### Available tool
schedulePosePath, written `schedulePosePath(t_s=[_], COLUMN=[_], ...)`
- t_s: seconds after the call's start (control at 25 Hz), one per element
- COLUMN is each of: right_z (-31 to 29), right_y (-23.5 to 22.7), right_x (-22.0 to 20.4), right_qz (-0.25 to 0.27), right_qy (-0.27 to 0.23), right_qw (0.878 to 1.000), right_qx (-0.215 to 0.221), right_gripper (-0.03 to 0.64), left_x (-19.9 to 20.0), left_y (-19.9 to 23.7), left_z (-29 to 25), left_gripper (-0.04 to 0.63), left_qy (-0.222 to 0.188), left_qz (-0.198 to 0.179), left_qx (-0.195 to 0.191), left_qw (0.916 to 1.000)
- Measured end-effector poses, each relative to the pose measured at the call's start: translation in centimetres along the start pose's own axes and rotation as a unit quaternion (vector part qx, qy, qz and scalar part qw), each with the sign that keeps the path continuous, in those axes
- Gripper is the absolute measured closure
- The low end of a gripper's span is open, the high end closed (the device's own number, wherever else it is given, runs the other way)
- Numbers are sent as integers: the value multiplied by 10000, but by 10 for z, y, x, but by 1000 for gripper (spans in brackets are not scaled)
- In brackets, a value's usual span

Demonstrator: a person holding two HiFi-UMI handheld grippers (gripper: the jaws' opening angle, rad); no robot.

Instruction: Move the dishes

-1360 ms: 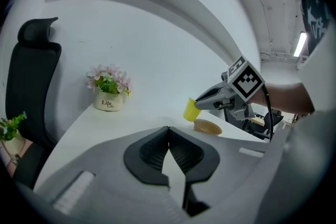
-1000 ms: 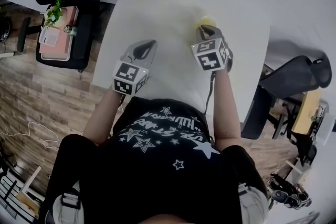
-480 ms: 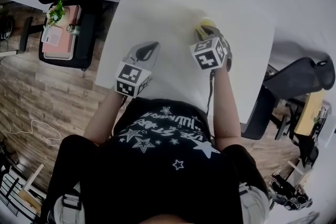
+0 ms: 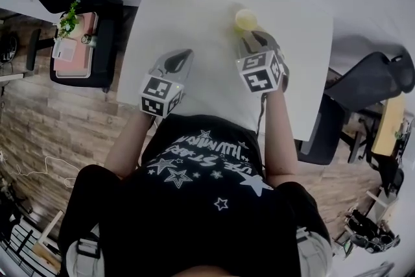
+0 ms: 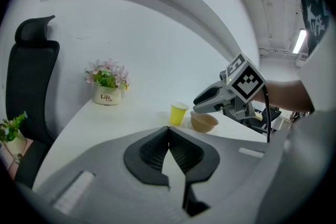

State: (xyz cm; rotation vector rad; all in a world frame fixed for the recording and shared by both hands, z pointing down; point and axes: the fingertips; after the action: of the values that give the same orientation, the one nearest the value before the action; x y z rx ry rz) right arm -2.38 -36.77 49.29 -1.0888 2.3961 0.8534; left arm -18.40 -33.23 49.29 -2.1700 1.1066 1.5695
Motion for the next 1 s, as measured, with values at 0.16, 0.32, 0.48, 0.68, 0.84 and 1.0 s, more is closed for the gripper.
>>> schedulePosePath(t_s=[0.16,0.32,0.48,0.68,0.84,1.0], right_z=[9,12,7,-2,-4,0], right_y=[7,17,28,36,35,29], right_x=[-30,-53,-62,-74,-77,-76], right_qz=[26,176,305,528,622,728], right_qy=[221,364,433,621,642,518], right_qw=[9997,9989,9976,9954,9949,9950], right_qx=[82,237,439,496,479,450], right_gripper=[482,482,482,507,534,591], left_x=[2,1,-1,-2,-2,1], left_y=[-13,-24,-31,-41,-47,-55], left_z=[2,2,4,9,12,12], left_gripper=[584,584,584,584,584,584], left_qy=[-19,-9,25,39,51,23], left_qz=[26,44,94,174,206,195], left_qx=[1,70,197,367,463,557], left_qw=[10000,10000,9998,9992,9987,9983])
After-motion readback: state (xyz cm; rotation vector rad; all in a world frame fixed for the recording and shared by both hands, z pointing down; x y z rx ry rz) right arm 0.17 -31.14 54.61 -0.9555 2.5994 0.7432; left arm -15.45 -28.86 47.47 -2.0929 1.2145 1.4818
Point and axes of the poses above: the fingertips, and each gripper's own axes: z backward along the fingers, y to its left, x out of its top, and after that the axes turned 2 degrees about z, right-handed
